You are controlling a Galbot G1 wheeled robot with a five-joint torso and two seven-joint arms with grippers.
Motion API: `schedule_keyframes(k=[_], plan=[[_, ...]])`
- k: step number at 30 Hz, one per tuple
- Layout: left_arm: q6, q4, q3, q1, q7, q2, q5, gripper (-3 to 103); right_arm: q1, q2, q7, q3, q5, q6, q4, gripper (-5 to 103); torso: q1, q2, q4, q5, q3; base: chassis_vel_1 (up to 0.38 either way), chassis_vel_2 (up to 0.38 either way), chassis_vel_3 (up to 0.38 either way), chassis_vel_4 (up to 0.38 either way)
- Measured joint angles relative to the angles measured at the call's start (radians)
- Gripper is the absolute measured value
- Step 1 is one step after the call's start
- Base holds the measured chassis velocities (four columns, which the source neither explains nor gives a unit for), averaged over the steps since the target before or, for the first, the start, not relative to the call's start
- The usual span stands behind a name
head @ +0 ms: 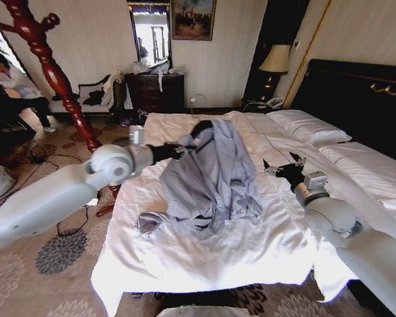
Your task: Pick up the clothes from the bed and hang them on the clothes hanger.
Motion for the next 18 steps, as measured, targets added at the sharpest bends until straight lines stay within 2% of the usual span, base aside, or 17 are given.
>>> schedule_keyframes(k=[2, 4, 5, 7, 8, 9, 11, 13, 16, 18], plan=[[0.005, -0.015, -0.098, 0.080, -0.015, 0.041, 0.000, 17, -0.048, 0.050, 0.000, 0.041, 0.000, 0.019, 0.003, 100, 0.000, 0.000, -0.0002, -0.0005, 0.000, 0.000, 0.000, 0.000, 0.000], [0.002, -0.026, -0.175, 0.134, -0.026, 0.073, -0.001, 17, -0.105, 0.095, -0.018, 0.093, -0.018, 0.048, 0.009, 100, 0.000, 0.000, -0.0016, 0.0007, 0.000, 0.000, 0.000, 0.000, 0.000], [0.002, -0.026, -0.175, 0.134, -0.026, 0.073, -0.001, 17, -0.105, 0.095, -0.018, 0.093, -0.018, 0.048, 0.009, 100, 0.000, 0.000, -0.0016, 0.0007, 0.000, 0.000, 0.000, 0.000, 0.000], [-0.006, -0.036, -0.244, 0.179, -0.039, 0.105, -0.010, 17, -0.172, 0.145, -0.058, 0.172, -0.076, 0.083, 0.016, 100, 0.000, 0.000, -0.0020, 0.0004, 0.000, 0.000, 0.000, 0.000, 0.000], [-0.011, -0.040, -0.284, 0.198, -0.048, 0.131, -0.027, 17, -0.227, 0.183, -0.092, 0.225, -0.158, 0.112, 0.017, 100, 0.000, 0.000, -0.0021, 0.0004, 0.000, 0.000, 0.000, 0.000, 0.000], [-0.011, -0.040, -0.284, 0.198, -0.048, 0.131, -0.027, 17, -0.227, 0.183, -0.092, 0.225, -0.158, 0.112, 0.017, 100, 0.000, 0.000, -0.0021, 0.0004, 0.000, 0.000, 0.000, 0.000, 0.000], [-0.015, -0.040, -0.314, 0.198, -0.062, 0.160, -0.061, 17, -0.306, 0.225, -0.135, 0.284, -0.233, 0.150, 0.036, 100, 0.000, 0.000, -0.0009, 0.0003, 0.000, 0.000, 0.000, 0.000, 0.000], [-0.015, -0.033, -0.334, 0.183, -0.070, 0.189, -0.090, 17, -0.419, 0.280, -0.191, 0.345, -0.273, 0.195, 0.077, 100, 0.000, 0.000, -0.0018, 0.0005, 0.000, 0.000, 0.000, 0.000, 0.000], [-0.015, -0.026, -0.349, 0.178, -0.072, 0.205, -0.105, 17, -0.491, 0.319, -0.227, 0.379, -0.299, 0.231, 0.099, 100, 0.000, 0.000, -0.0019, 0.0003, 0.000, 0.000, 0.000, 0.000, 0.000], [-0.013, -0.018, -0.368, 0.173, -0.080, 0.226, -0.135, 17, -0.597, 0.393, -0.294, 0.428, -0.338, 0.295, 0.121, 100, 0.000, 0.000, -0.0014, 0.0005, 0.000, 0.000, 0.000, 0.000, 0.000]])
